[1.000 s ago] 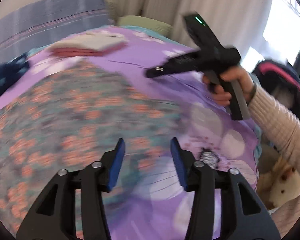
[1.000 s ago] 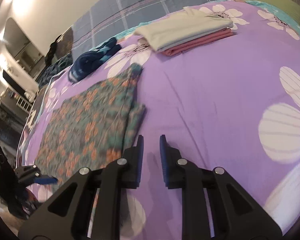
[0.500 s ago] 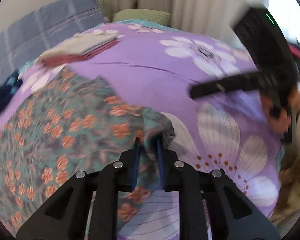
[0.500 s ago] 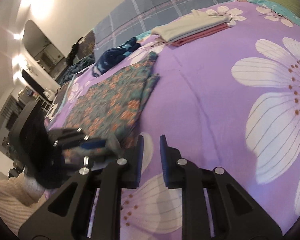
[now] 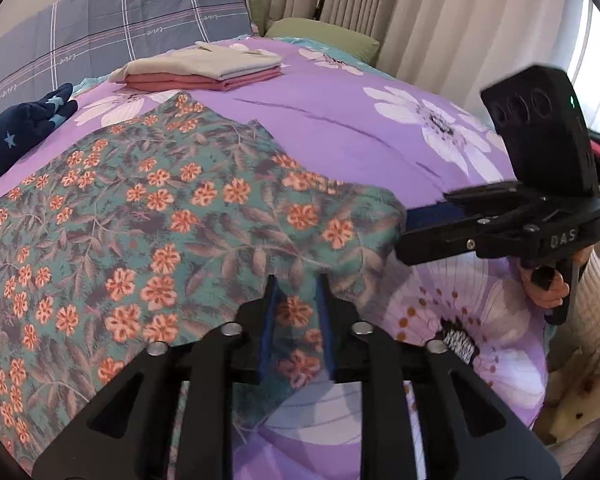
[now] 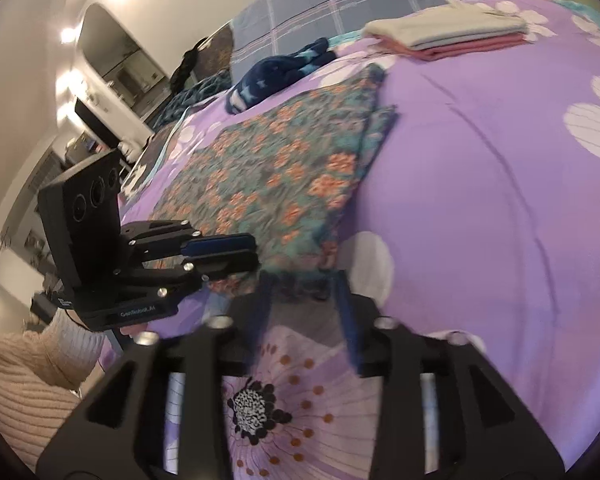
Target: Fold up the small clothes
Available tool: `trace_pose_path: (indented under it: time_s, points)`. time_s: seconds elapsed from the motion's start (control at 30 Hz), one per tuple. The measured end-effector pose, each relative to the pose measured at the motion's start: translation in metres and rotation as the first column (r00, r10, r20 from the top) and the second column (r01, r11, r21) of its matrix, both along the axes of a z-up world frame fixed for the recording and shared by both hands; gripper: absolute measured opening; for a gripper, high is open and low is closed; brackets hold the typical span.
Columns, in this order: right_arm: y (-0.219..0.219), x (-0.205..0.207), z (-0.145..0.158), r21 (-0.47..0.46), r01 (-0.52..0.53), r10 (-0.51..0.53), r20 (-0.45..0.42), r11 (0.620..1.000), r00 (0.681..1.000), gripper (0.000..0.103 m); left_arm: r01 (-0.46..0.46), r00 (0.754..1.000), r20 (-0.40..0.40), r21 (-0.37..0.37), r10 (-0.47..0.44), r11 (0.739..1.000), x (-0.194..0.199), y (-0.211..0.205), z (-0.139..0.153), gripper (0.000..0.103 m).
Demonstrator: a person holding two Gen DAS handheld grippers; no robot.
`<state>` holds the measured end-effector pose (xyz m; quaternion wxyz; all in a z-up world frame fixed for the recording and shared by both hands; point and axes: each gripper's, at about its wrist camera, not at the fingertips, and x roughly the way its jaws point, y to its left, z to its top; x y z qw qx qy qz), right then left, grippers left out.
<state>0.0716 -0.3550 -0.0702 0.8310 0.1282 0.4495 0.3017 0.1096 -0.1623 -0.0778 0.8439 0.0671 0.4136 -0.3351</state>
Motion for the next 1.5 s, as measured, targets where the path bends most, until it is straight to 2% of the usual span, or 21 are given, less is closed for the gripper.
trace_pose_path:
  time_s: [0.03,0.1,0.23,0.37,0.47,0.5,0.57,0.67,0.83,0.9,1.0,1.03,1.07,1.1,1.13,1.17,1.2,1.23,1.3,1.43,1.5]
  points:
    - [0.003,0.002,-0.002,-0.014,0.001,-0.001,-0.001,1.0,1.0,0.045,0.0,1.0,-0.001,0.007,0.0,1.0,-0.001,0.0,-0.003,0.029]
    - [0.008,0.008,-0.001,-0.024,0.023,-0.023,-0.008,0.999,1.0,0.007,-0.005,1.0,0.0,0.013,0.005,1.0,-0.002,0.002,-0.006,0.03]
    - [0.001,-0.006,0.032,-0.01,0.031,-0.03,0.087,0.999,0.996,0.005,-0.028,1.0,0.003,-0.019,0.028,0.999,-0.005,0.011,-0.006,0.03]
    - [-0.002,-0.013,0.011,-0.092,0.021,-0.02,0.009,0.996,1.0,0.005,-0.017,1.0,-0.003,-0.006,0.017,1.0,-0.005,0.011,-0.008,0.031]
    - [-0.019,-0.005,-0.006,-0.048,0.067,-0.071,-0.083,0.997,0.994,0.009,0.022,1.0,0.012,-0.008,-0.022,1.0,-0.011,0.003,-0.003,0.032]
    - [-0.027,-0.002,-0.006,-0.015,0.094,-0.095,-0.098,0.995,0.991,0.015,0.059,0.998,0.014,-0.023,-0.058,0.998,-0.015,-0.003,0.001,0.032]
    - [-0.043,0.004,0.004,0.048,0.142,-0.138,-0.079,0.989,0.987,0.025,0.123,0.992,0.037,-0.017,-0.123,0.992,-0.021,-0.016,0.007,0.037]
    - [-0.047,0.022,0.019,0.056,0.146,-0.144,-0.034,0.988,0.989,0.035,0.185,0.975,0.112,0.072,-0.192,0.98,-0.029,-0.047,0.009,0.043]
    - [-0.029,0.081,0.015,0.06,0.131,-0.125,-0.091,0.99,0.988,0.043,0.177,0.978,0.094,0.075,-0.183,0.981,-0.014,-0.069,-0.002,0.043]
    - [-0.022,0.105,0.007,0.063,0.128,-0.121,-0.11,0.99,0.987,0.057,0.176,0.981,0.075,0.076,-0.181,0.982,-0.011,-0.07,-0.005,0.037]
    - [-0.015,0.138,-0.01,0.067,0.146,-0.134,-0.148,0.987,0.98,0.058,0.173,0.982,0.06,0.062,-0.176,0.983,-0.007,-0.066,-0.006,0.027]
    - [-0.01,0.146,-0.013,0.055,0.156,-0.147,-0.147,0.986,0.978,0.056,0.171,0.984,0.046,0.044,-0.173,0.984,-0.005,-0.062,-0.007,0.026]
    - [-0.004,0.154,-0.015,0.022,0.171,-0.166,-0.136,0.985,0.977,0.045,0.17,0.985,0.037,0.03,-0.171,0.985,-0.003,-0.06,-0.007,0.025]
    - [0.0,0.16,-0.015,0.009,0.177,-0.174,-0.135,0.984,0.975,0.02,0.169,0.985,0.029,0.012,-0.17,0.985,-0.001,-0.058,-0.008,0.025]
    - [0.003,0.164,-0.015,0.011,0.184,-0.18,-0.139,0.983,0.974,0.003,0.171,0.985,0.026,-0.002,-0.171,0.985,0.0,-0.056,-0.008,0.025]
    - [0.003,0.165,-0.01,0.026,0.196,-0.192,-0.129,0.98,0.973,0.005,0.177,0.984,0.025,-0.011,-0.176,0.984,-0.001,-0.055,-0.007,0.024]
    - [0.004,0.162,-0.001,0.041,0.199,-0.195,-0.089,0.979,0.977,0.004,0.197,0.98,0.018,-0.03,-0.197,0.98,-0.002,-0.053,-0.007,0.016]
    - [0.005,0.158,0.009,0.036,0.199,-0.197,-0.039,0.979,0.98,0.004,0.233,0.972,-0.007,-0.058,-0.234,0.971,-0.004,-0.054,-0.009,0.016]
    - [0.006,0.157,0.017,-0.017,0.219,-0.219,0.022,0.975,0.975,0.003,0.246,0.969,-0.001,-0.013,-0.246,0.969,-0.009,-0.06,-0.014,0.016]
    - [0.002,0.171,-0.015,-0.205,0.269,-0.275,-0.003,0.941,0.961,0.001,0.24,0.97,-0.018,-0.032,-0.241,0.97,-0.004,-0.059,-0.015,0.016]
    - [-0.006,0.167,-0.016,-0.153,0.292,-0.296,-0.008,0.944,0.955,0.0,0.239,0.971,-0.022,-0.046,-0.24,0.97,-0.002,-0.055,-0.014,0.016]
